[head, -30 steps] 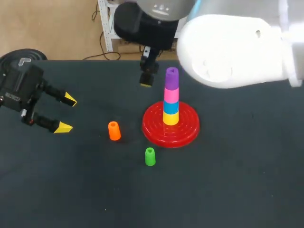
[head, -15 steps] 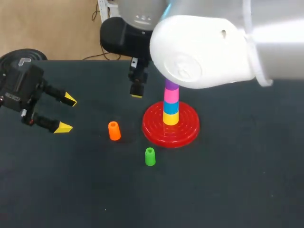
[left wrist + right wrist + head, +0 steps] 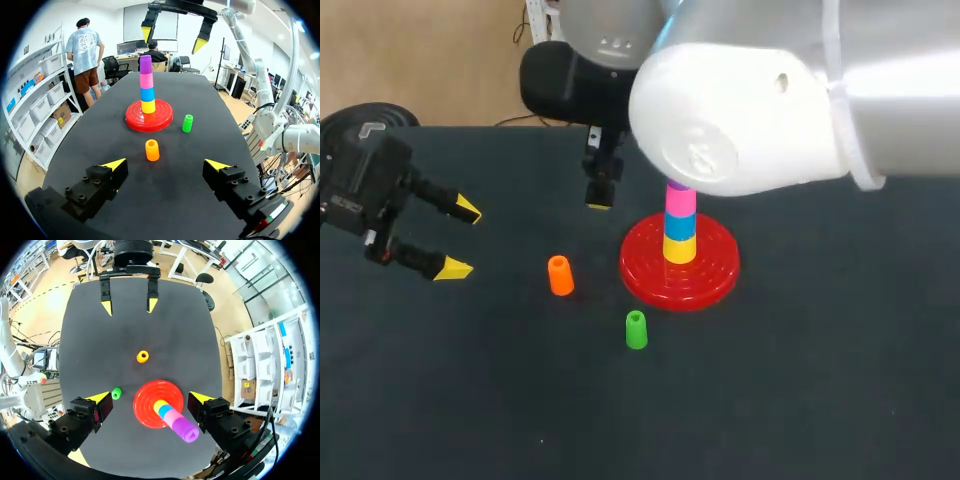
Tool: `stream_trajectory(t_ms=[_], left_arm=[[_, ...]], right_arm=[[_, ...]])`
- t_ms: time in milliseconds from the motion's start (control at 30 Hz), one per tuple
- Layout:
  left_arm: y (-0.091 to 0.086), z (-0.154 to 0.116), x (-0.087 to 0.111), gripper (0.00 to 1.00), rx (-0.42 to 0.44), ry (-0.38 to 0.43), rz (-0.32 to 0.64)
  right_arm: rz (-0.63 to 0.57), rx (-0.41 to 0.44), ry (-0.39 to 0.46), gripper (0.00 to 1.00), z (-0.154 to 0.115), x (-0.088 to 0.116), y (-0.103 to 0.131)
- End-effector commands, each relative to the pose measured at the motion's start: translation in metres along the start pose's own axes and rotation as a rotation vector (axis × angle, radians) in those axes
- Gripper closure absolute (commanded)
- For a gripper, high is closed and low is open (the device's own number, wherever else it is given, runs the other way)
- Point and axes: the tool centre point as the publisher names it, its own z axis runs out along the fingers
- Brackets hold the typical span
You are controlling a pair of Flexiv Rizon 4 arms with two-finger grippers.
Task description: Pick up and stack the cylinders on the red base in this order: pink,purple,orange,green
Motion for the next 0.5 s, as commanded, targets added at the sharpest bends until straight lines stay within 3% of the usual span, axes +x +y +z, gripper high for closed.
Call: stream_trajectory(t_ms=[33, 500], left_arm=[[0.0, 0.0, 0.001, 0.0, 0.001, -0.002, 0.003], [0.0, 0.0, 0.001, 0.0, 0.001, -0.002, 0.003]], right_arm=[[-0.039, -0.018, 0.014, 0.0, 0.015, -0.016, -0.001], [-0.167, -0.133, 0.042, 0.0, 0.074, -0.049, 0.016]])
